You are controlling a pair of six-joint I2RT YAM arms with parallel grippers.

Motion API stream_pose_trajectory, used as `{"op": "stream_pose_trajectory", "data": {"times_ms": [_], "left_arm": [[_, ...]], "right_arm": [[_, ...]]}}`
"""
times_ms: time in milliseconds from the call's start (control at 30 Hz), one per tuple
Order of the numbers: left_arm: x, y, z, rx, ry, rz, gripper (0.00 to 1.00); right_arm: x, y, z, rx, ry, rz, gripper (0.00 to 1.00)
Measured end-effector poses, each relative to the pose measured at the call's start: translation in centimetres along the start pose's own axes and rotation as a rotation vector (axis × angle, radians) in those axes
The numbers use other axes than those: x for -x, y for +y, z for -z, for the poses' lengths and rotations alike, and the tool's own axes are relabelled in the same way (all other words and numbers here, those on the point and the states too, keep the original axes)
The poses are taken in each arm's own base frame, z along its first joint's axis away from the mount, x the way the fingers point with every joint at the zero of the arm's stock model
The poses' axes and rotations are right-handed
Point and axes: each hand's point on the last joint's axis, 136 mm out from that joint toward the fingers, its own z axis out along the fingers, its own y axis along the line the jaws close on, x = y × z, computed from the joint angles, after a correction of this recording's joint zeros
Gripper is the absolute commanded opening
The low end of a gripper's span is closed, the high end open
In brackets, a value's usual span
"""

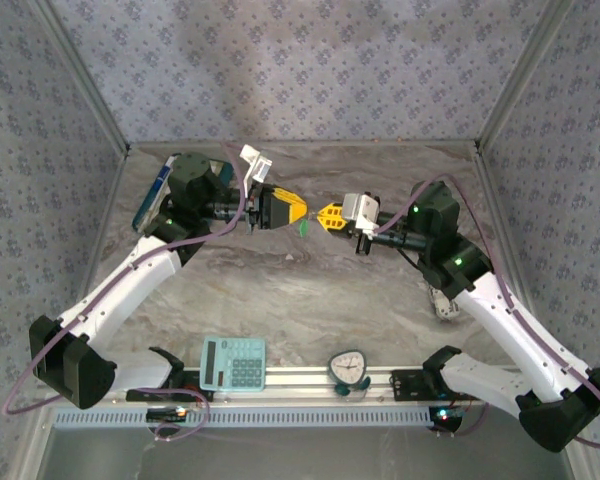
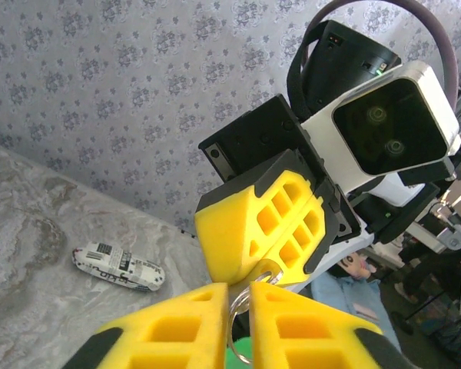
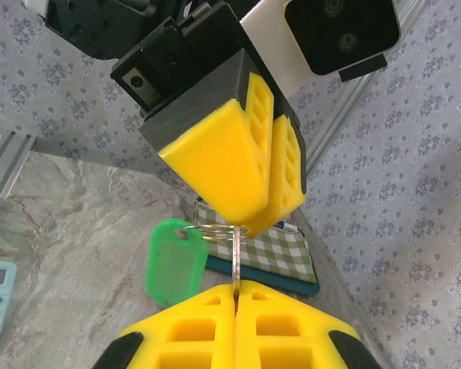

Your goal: Remove the keys from the keyring

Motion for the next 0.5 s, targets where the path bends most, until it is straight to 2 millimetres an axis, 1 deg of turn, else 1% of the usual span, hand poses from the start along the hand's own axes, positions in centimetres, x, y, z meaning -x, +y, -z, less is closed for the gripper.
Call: {"op": "stream_pose_trajectory", "data": {"times_ms": [67,133,200,267,367,500], "left_arm": [[0.0,-0.01,0.0,0.0,0.0,-0.002,0.09],[-0.01,0.0,0.0,0.0,0.0,-0.002,0.09],[0.0,-0.01,0.0,0.0,0.0,-0.001,0.15],[-0.01,-0.01,0.0,0.0,0.0,0.002,0.29],[0.0,-0.02,0.01,0.0,0.001,0.001,0.41],[0.03,-0.03,0.0,0.0,0.0,-0.001,0.45]], "right_arm": [[0.08,0.0,0.07,-0.002,-0.001,0.002,0.0],[0.14,-0.01,0.11,-0.003,-0.003,0.003,0.0],[0.14,-0.01,0.11,-0.003,-0.003,0.003,0.0],[0.13,0.0,0.11,-0.003,-0.002,0.003,0.0],[0.13,0.0,0.11,-0.003,-0.002,0.003,0.0],[0.13,0.01,0.11,-0.002,-0.002,0.002,0.0]]}}
